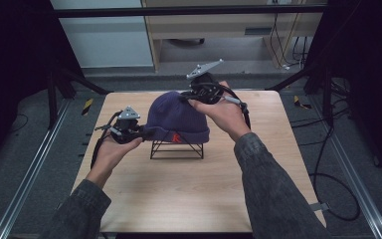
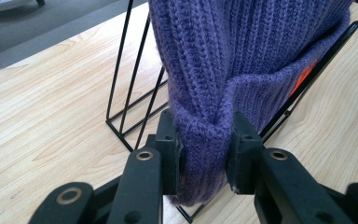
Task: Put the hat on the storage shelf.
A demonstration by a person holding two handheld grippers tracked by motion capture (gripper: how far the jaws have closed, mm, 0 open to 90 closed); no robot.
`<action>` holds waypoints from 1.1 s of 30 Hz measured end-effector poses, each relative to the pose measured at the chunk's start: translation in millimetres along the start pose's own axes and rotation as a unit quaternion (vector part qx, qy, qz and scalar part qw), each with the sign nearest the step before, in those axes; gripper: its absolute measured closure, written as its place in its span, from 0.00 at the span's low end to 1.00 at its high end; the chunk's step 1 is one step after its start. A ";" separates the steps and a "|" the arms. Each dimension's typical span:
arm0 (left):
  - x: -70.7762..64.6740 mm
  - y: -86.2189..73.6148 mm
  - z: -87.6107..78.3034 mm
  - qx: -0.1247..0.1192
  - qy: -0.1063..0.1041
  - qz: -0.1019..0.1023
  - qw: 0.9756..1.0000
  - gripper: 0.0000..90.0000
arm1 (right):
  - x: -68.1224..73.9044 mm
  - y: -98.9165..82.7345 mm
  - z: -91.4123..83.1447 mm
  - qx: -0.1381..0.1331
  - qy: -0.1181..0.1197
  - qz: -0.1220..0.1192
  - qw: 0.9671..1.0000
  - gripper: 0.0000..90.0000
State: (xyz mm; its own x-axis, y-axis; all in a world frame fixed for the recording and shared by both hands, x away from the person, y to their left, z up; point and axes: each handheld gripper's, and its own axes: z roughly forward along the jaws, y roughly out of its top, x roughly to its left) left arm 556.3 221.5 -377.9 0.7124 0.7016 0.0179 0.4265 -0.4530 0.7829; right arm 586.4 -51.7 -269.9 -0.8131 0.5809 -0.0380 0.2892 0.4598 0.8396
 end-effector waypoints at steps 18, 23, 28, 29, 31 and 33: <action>1.2 -17.3 12.9 0.009 0.003 -0.015 1.000 0.77 | 7.5 -14.8 11.1 0.025 0.004 -0.007 1.000 0.89; 0.6 -20.6 14.1 0.011 0.003 -0.014 1.000 0.77 | 10.3 -19.0 12.2 0.040 -0.003 -0.018 0.999 0.89; 3.0 -24.9 17.8 0.012 0.003 -0.018 1.000 0.77 | 8.4 -21.0 14.4 0.041 0.002 -0.016 0.999 0.89; 3.6 -25.7 18.6 0.013 0.002 -0.018 1.000 0.77 | 8.8 -21.0 15.2 0.043 0.003 -0.015 0.999 0.89; 4.4 -27.4 20.0 0.017 0.002 -0.019 1.000 0.77 | 9.2 -21.1 17.6 0.047 0.005 -0.017 0.999 0.89; 4.3 -29.0 21.4 0.018 0.000 -0.018 1.000 0.77 | 9.3 -21.5 19.5 0.048 0.006 -0.018 0.999 0.89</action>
State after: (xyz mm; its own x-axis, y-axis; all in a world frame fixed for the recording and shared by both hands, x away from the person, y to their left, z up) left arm 558.9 225.9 -413.9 0.6963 0.7176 -0.0098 0.4713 -0.4470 0.7603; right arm 582.4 -43.1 -298.9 -0.8295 0.5552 -0.0606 0.3063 0.5430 0.7819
